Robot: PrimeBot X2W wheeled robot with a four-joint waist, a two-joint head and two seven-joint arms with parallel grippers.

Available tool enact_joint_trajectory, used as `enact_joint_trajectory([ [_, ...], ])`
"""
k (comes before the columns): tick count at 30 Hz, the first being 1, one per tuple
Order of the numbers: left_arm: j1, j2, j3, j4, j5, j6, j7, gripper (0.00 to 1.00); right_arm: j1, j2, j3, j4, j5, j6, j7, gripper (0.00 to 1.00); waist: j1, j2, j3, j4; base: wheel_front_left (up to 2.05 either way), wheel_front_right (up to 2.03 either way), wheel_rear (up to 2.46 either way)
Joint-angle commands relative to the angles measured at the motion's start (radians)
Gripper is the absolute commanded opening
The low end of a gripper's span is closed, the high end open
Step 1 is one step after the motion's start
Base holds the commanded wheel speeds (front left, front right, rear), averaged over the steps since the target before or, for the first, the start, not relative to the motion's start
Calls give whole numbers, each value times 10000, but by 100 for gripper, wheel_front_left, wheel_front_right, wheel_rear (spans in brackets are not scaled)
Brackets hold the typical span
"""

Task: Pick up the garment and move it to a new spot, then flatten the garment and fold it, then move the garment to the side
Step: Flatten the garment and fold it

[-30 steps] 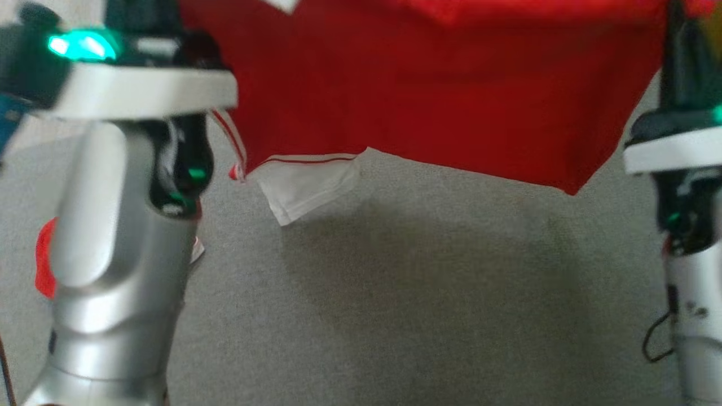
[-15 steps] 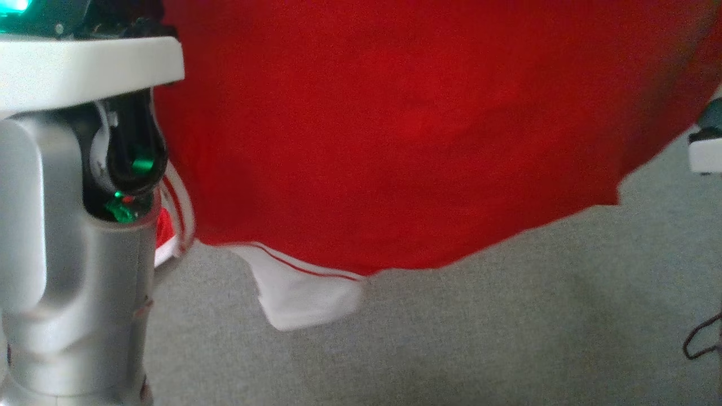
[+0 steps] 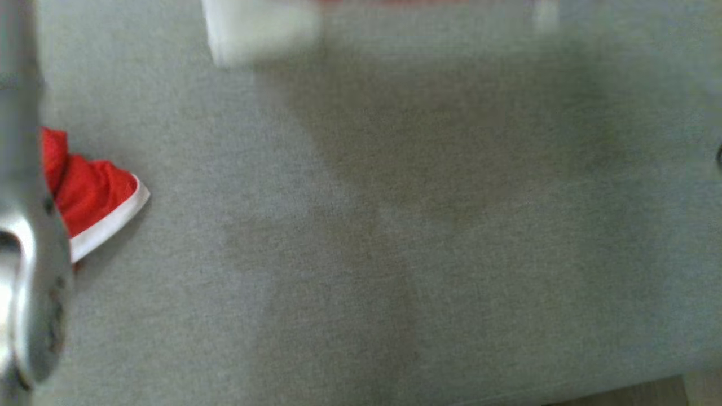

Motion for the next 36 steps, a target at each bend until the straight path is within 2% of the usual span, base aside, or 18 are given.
enact_joint_trajectory([
  [1,-1113,532,283,276,249,-13,-453,0,-985,-163,327,456,-150,-7,-609,0,-5,0,564,27,0,0,0],
  [4,-1736,360,239,1234,232,-199,-993,0,-1894,-152,546,1740,-98,-7,-1561,0,-5,0,641,170,0,0,0],
  [8,-1490,215,-93,2111,349,-589,-1465,0,-2033,-353,1247,3022,-74,-7,-2364,0,-5,0,641,450,0,0,0],
  [13,-107,21,-410,2984,348,-993,-1778,0,-1074,-701,2381,4346,174,-7,-2577,0,-5,0,472,706,0,0,0],
  [17,1310,-9,-734,3339,438,-1239,-1895,0,-158,-984,3552,5082,672,-7,-2261,0,-5,0,280,838,0,0,0],
  [19,2079,73,-969,3382,591,-1312,-1926,0,313,-1148,4224,5207,1101,-7,-1894,0,-5,0,121,894,0,0,0],
  [20,2079,73,-969,3382,591,-1312,-1926,0,313,-1148,4224,5207,1101,-7,-1894,0,-5,0,121,894,0,0,0],
  [25,4005,458,-1747,3352,917,-1583,-1549,0,1287,-1915,5578,5087,2260,-7,-1012,0,-5,0,-491,961,0,0,0],
  [31,5823,1366,-2782,2284,826,-1877,-140,0,2253,-2950,7101,4368,3441,-7,-112,0,-5,0,-1343,980,0,0,0],
  [36,7216,2273,-3686,314,-66,-1917,1630,0,3013,-3728,8006,3609,4483,-7,610,0,-5,0,-2036,972,0,0,0],
])
